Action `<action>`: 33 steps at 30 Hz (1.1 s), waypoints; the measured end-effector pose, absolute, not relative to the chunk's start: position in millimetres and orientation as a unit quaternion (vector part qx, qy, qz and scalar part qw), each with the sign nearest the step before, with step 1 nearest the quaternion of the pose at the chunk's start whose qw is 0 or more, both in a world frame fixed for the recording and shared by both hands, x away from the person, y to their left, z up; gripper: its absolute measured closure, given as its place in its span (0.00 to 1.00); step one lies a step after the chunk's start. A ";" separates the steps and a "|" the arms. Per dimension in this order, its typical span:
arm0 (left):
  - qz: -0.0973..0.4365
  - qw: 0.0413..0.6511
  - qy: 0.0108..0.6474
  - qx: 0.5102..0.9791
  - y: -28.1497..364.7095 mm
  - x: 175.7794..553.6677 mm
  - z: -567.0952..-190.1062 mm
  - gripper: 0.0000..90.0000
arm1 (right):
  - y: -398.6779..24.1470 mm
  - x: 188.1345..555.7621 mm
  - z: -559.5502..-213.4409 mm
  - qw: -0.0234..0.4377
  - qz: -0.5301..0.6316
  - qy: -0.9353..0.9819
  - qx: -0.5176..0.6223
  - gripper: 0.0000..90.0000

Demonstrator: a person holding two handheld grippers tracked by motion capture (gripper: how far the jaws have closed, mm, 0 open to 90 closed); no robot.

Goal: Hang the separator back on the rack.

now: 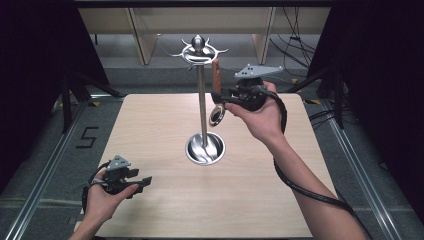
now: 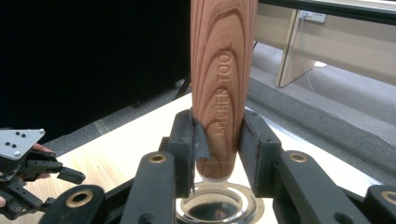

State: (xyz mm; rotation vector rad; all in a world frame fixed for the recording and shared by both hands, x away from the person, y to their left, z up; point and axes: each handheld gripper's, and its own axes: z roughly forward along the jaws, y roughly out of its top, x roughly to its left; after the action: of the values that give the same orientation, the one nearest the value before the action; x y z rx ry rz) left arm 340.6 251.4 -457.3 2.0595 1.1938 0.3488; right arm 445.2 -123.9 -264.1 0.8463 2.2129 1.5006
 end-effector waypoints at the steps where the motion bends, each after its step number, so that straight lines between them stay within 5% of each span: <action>1: 0.135 0.359 0.463 0.799 251.4 340.6 -457.3 0.42 | -123.4 445.9 -265.0 0.170 0.531 0.776 0.296 0.76; 33: 0.138 0.360 0.464 0.798 251.6 340.0 -456.9 0.42 | -170.7 417.3 -274.6 0.194 0.543 0.768 0.279 0.55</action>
State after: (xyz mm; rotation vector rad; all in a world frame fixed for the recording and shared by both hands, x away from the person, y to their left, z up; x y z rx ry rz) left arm 340.0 251.6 -456.9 2.0563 1.1966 0.3564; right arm 417.3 -170.7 -274.6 0.7812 2.1533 1.5239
